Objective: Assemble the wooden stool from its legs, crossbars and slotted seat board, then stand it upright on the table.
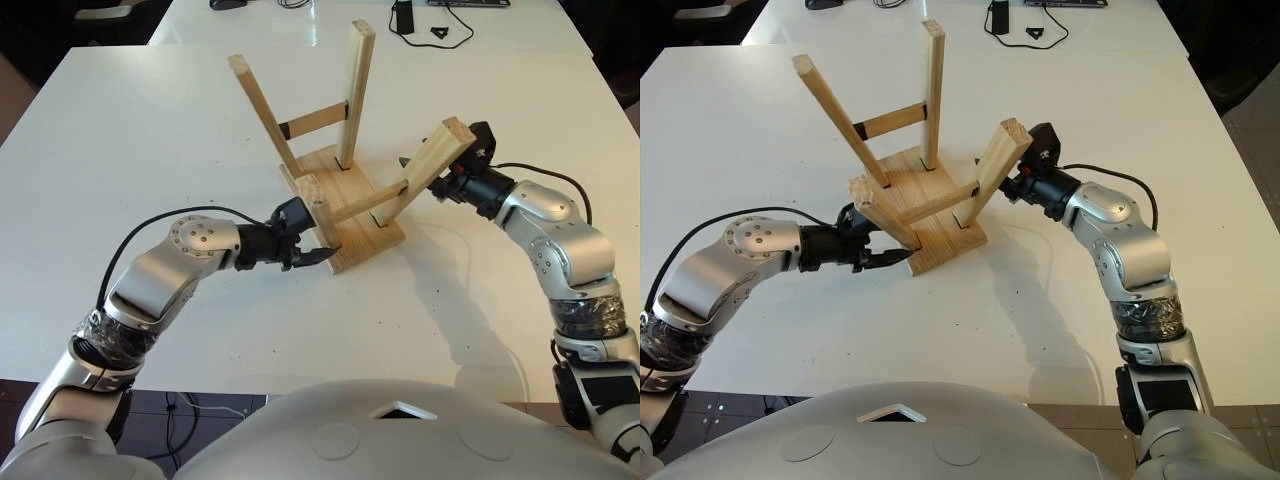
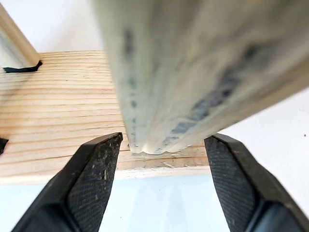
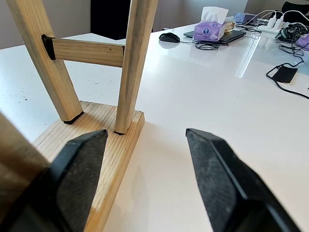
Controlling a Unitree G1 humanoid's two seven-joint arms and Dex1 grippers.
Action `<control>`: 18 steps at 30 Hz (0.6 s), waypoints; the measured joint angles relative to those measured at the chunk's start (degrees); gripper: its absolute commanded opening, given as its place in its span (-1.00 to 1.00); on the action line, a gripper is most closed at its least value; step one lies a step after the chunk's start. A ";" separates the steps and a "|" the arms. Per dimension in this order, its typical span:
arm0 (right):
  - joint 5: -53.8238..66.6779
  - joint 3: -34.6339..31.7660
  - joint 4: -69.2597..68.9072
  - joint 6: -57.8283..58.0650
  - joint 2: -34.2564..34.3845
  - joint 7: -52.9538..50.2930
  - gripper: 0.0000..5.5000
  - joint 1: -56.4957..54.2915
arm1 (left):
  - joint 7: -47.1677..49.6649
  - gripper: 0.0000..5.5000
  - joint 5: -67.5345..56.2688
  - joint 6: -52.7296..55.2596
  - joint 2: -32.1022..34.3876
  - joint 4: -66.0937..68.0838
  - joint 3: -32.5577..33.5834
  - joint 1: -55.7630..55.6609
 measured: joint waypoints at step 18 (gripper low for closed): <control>-24.94 1.56 28.08 -21.38 -6.42 1.21 0.10 -6.68 | 3.70 0.13 1.82 0.49 -13.10 -5.03 -1.71 2.47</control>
